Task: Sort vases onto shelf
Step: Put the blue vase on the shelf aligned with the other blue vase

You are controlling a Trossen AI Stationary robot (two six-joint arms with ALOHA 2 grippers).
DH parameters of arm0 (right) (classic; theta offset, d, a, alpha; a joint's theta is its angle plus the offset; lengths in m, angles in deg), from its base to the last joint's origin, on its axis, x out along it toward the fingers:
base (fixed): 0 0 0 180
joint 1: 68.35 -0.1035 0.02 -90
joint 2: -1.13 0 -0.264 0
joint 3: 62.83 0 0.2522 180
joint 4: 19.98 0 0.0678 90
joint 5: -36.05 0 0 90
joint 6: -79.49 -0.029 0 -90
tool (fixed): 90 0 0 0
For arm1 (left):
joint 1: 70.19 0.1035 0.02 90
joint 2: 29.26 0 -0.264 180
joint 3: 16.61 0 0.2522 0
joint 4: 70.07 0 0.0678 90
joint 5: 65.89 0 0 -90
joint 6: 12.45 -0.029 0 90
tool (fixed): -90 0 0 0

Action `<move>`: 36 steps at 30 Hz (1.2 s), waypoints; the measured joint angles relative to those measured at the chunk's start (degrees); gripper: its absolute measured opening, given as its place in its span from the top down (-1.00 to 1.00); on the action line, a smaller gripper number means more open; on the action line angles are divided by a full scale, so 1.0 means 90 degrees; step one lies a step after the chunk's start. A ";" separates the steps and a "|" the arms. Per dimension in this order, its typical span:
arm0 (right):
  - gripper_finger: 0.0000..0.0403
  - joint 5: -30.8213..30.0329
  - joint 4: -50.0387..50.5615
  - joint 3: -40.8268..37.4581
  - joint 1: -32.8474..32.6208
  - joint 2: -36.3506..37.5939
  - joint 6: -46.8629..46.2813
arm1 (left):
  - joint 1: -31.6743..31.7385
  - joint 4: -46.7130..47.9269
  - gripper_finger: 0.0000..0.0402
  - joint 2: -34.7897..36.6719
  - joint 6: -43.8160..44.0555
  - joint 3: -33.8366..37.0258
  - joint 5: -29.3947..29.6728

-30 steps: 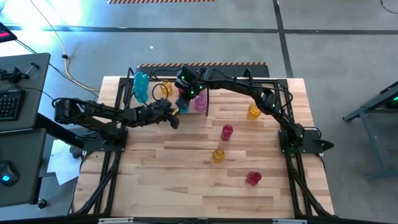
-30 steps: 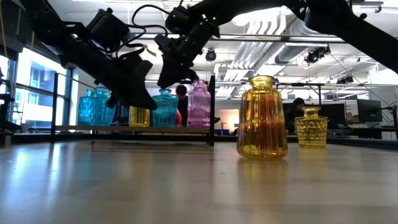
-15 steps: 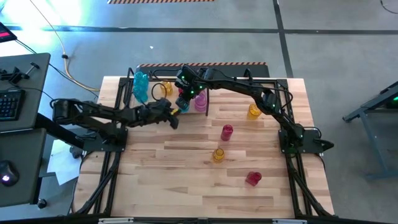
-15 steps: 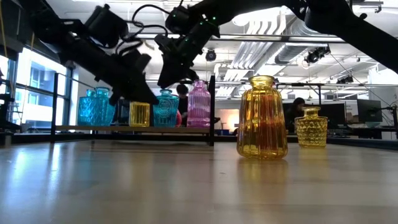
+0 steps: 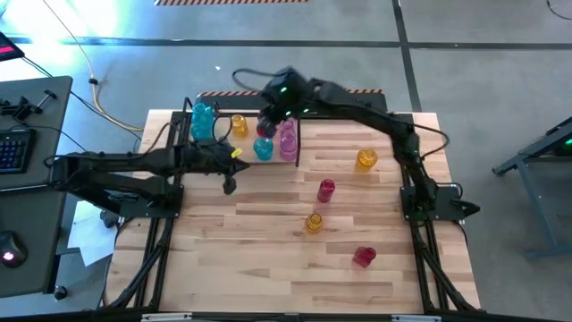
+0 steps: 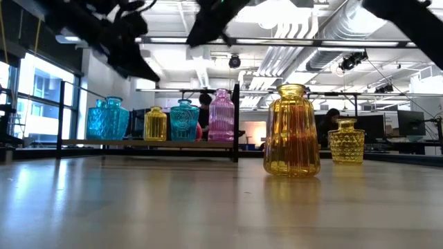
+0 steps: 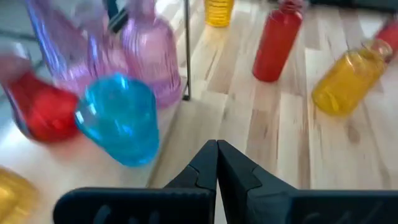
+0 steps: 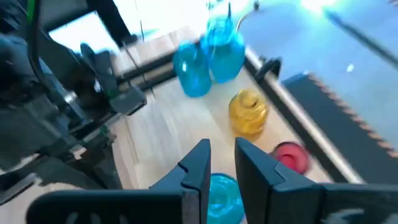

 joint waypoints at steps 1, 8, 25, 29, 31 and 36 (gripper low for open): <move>0.73 -0.0066 0.0058 0.0000 0.0000 0.0159 -0.0005 | 0.0033 0.0321 1.00 -0.0009 -0.0303 -0.0263 -0.0018; 0.73 -0.0238 0.0829 0.0005 -0.0051 0.1116 -0.0226 | 0.0679 0.1811 1.00 -0.0710 -0.1977 -0.2257 -0.0027; 0.73 -0.2021 0.3014 -0.0007 -0.0765 0.1385 -0.0350 | 0.1621 0.3533 0.20 -0.2663 -0.3194 -0.3764 -0.1519; 0.73 -0.2046 0.3006 -0.0007 -0.0768 0.1403 -0.0336 | 0.1602 0.3523 0.03 -0.2660 -0.3228 -0.3766 -0.1519; 0.73 -0.2050 0.3004 -0.0007 -0.0761 0.1408 -0.0300 | 0.1602 0.3509 -0.01 -0.2660 -0.3229 -0.3766 -0.1515; 0.73 -0.2072 0.2979 -0.0007 -0.0748 0.1428 -0.0263 | 0.1605 0.3233 -0.01 -0.2754 -0.3232 -0.3773 -0.1512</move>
